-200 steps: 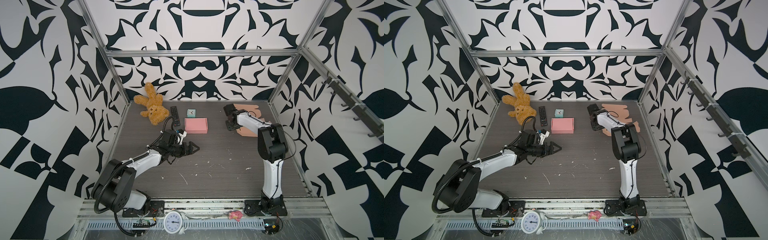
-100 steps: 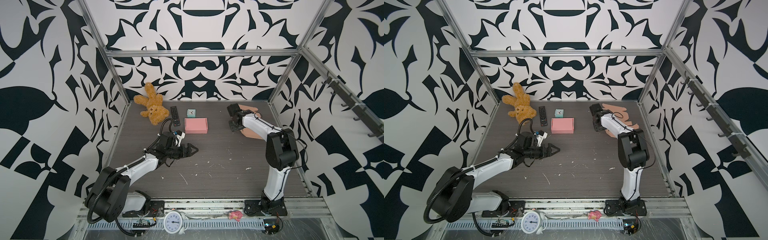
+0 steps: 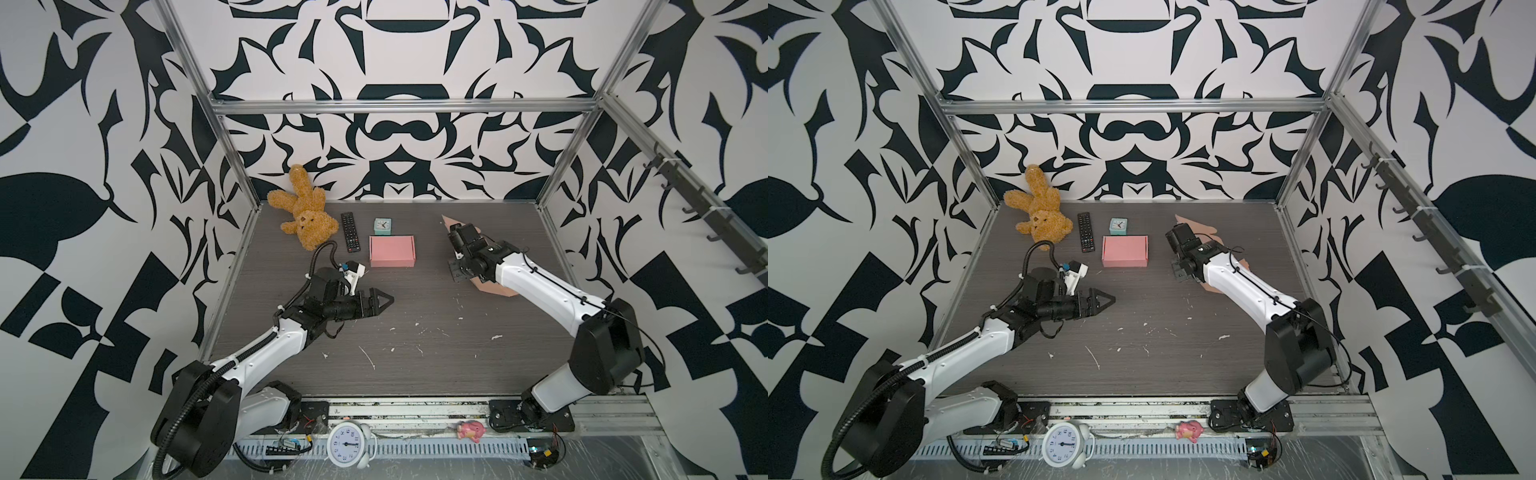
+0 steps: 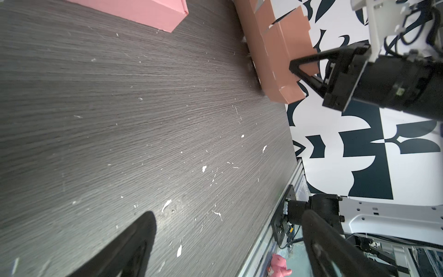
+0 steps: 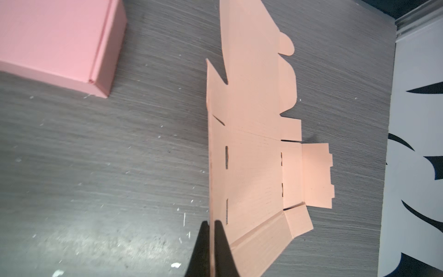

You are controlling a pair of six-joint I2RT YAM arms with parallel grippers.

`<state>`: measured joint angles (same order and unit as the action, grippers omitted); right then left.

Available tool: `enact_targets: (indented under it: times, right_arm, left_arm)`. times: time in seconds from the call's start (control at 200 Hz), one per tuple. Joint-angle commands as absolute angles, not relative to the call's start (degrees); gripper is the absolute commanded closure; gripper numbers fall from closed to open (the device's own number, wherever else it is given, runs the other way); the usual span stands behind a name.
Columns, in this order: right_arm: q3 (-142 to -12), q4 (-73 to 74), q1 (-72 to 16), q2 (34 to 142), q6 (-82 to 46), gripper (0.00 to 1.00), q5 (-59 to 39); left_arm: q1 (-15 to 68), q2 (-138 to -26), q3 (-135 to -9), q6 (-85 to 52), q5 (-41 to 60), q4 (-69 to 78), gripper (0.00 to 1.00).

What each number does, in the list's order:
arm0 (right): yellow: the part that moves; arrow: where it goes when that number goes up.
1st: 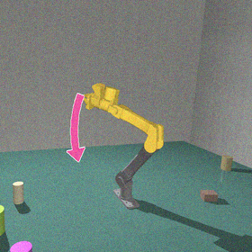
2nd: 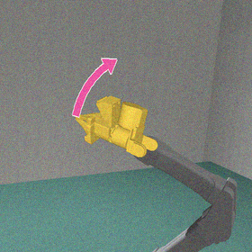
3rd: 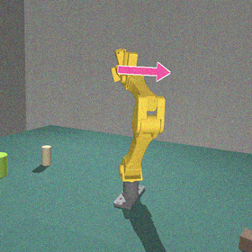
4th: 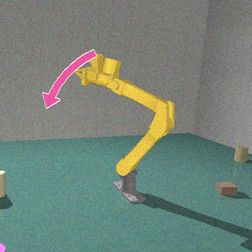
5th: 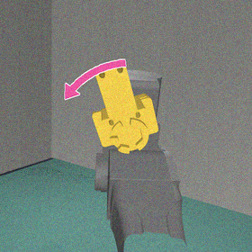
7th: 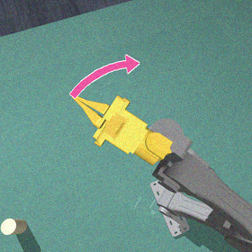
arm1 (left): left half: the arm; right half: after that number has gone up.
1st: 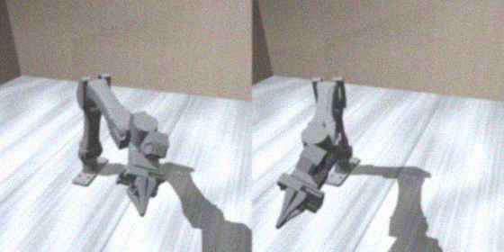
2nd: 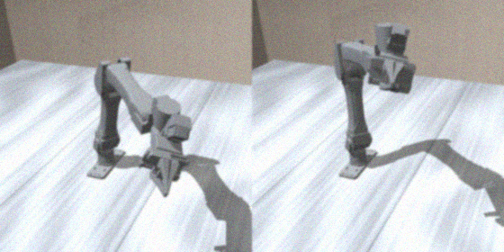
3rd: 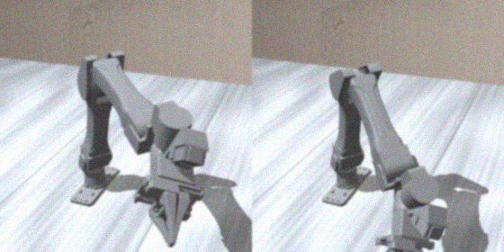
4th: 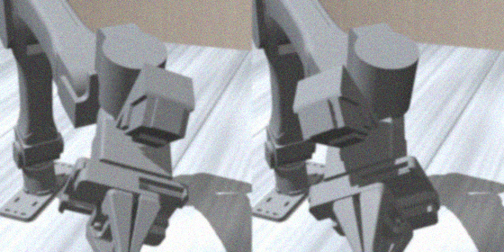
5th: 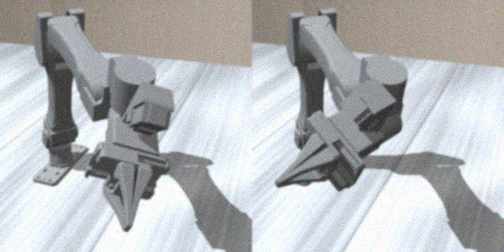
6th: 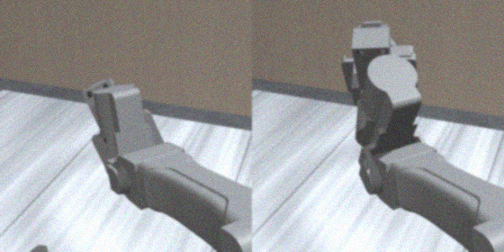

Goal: Fold the paper box
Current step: 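Lower the right gripper onto the peach blank's near edge while the left waits, then grip the peach blank's edge with the right gripper and drag it toward the left gripper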

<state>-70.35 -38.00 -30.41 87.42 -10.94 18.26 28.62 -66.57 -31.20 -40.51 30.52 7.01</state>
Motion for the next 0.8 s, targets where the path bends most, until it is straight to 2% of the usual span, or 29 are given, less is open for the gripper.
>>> enact_targets:
  times: [0.0, 0.12, 0.265, 0.48, 0.795]
  right_arm:
    - [-68.33, -39.02, -32.77, 80.81, -14.45, 1.00, 19.52]
    - [-65.83, -39.03, -35.78, 75.22, -15.80, 0.99, 19.36]
    - [-62.93, -37.30, -39.92, 70.24, -16.48, 1.00, 18.16]
    - [-59.14, -34.95, -47.95, 65.17, -13.82, 0.99, 20.19]
    - [-50.91, -27.75, -52.58, 55.82, -10.85, 0.99, 16.94]
  left_arm:
    - [28.72, -65.10, -31.70, -40.61, 29.28, 5.70, 0.02]
    - [27.51, -64.12, -32.30, -39.93, 30.04, 4.62, 0.02]
    - [21.80, -63.18, -33.22, -39.34, 36.17, 2.32, 0.02]
    - [16.40, -60.32, -35.32, -36.83, 38.07, -2.71, 0.01]
    - [10.89, -61.73, -36.46, -36.83, 40.35, -4.28, 0.01]
